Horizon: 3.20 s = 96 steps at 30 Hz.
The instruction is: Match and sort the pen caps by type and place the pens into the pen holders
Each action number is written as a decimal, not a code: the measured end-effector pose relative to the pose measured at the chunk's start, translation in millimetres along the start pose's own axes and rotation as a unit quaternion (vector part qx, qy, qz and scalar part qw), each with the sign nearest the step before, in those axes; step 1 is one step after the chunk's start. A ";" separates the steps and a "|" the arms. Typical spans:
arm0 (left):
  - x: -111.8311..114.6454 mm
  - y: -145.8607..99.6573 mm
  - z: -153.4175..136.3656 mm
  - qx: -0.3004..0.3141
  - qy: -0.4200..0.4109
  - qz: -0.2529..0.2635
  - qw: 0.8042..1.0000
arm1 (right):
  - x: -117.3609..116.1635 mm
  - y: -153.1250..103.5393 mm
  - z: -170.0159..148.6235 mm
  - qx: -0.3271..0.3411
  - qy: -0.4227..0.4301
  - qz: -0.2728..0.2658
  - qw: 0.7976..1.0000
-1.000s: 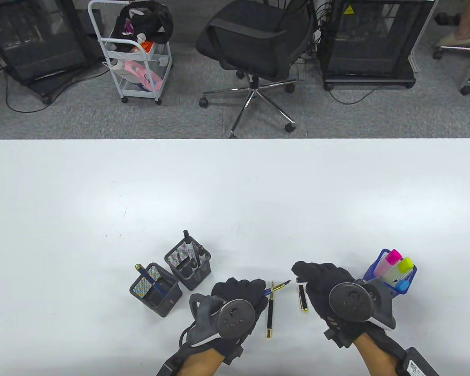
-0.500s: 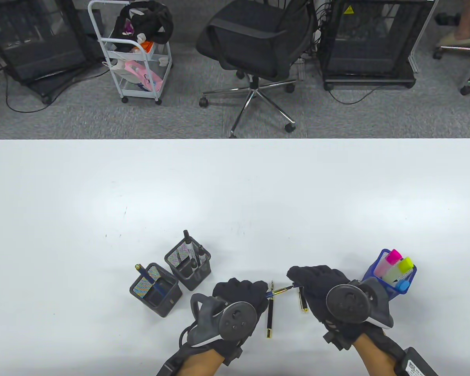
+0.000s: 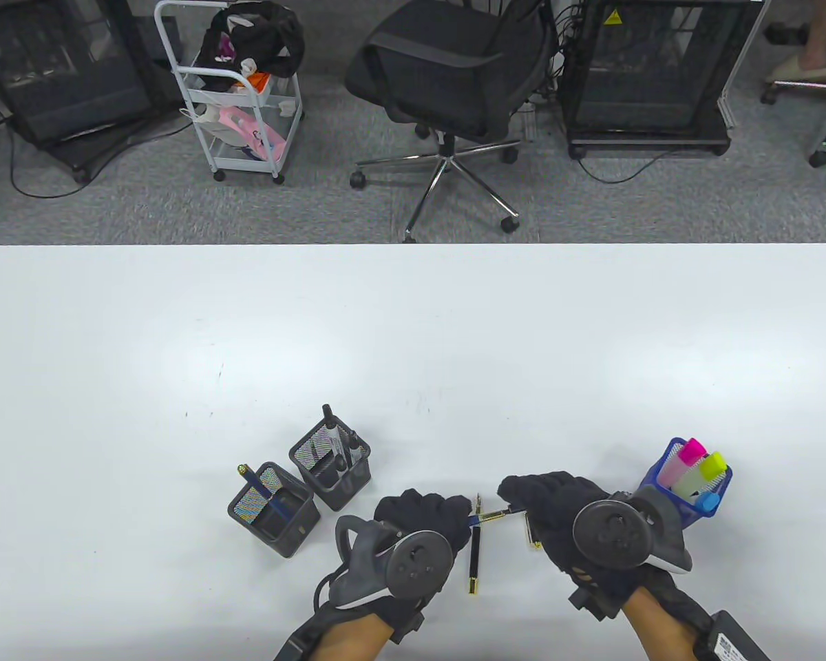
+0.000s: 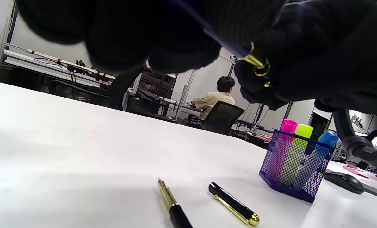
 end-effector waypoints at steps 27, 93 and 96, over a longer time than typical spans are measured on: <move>-9.5 -12.3 44.8 0.088 0.086 0.066 0.990 | -8.0 -0.8 27.3 0.020 0.112 0.017 0.993; 77.6 23.9 33.6 -0.092 0.153 -0.119 0.977 | -9.2 2.1 -45.0 -0.101 -0.012 0.053 0.993; 83.8 24.3 37.1 -0.096 0.175 -0.127 0.972 | -9.8 2.1 -46.0 -0.104 -0.012 0.056 0.993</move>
Point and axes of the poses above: the tracker on the back of each hand, its own z axis roughly to the thumb side, its own y axis roughly from the wrist to the fingertips, x = y × z, the point moved 4 cm from there along y, roughly from the wrist to the fingertips, and after that the axes turned 8 degrees about -x, right-handed, at the moved point
